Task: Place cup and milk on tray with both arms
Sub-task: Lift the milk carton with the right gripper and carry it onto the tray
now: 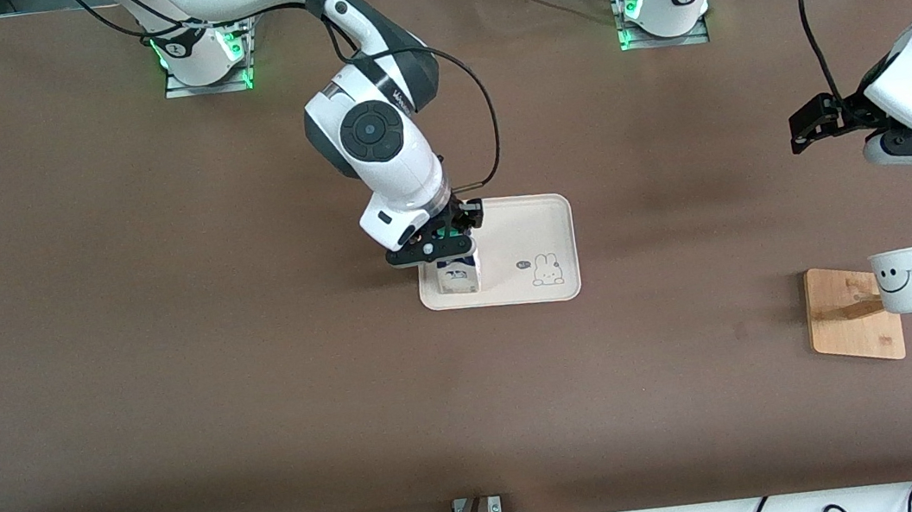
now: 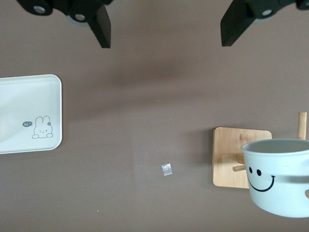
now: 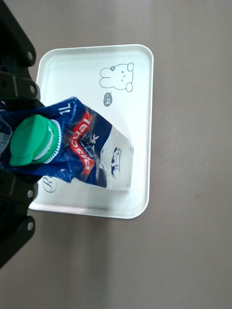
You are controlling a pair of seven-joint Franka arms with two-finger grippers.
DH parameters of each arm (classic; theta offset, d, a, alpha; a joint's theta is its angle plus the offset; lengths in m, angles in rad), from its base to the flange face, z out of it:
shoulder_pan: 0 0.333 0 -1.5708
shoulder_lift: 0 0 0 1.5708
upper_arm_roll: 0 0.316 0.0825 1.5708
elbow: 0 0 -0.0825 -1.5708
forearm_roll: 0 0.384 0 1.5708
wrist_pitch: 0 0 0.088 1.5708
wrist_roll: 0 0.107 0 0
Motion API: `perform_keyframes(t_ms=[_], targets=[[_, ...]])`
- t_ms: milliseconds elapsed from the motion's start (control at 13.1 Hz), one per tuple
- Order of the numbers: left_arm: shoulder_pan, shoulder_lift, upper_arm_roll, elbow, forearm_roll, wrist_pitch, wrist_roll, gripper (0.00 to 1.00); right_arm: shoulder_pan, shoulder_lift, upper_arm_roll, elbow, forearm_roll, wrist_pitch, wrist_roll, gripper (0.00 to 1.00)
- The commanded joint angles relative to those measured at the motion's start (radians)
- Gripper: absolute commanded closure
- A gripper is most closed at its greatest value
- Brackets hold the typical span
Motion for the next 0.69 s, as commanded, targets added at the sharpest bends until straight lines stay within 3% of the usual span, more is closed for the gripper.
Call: perform_keyframes(t_ms=[0, 306, 612], targets=[[0.001, 0.023, 0.000, 0.033, 0.004, -0.021, -0.015, 0.00, 0.004, 0.018, -0.003, 0.030, -0.002, -0.009, 0.019, 0.00], [-0.007, 0.061, 0.000, 0.034, -0.002, -0.022, -0.074, 0.00, 0.002, -0.002, -0.009, 0.032, 0.003, -0.012, 0.015, 0.00], [0.017, 0.138, 0.010, 0.085, -0.002, -0.015, -0.176, 0.00, -0.059, -0.114, -0.019, 0.040, 0.018, -0.064, 0.034, 0.00]])
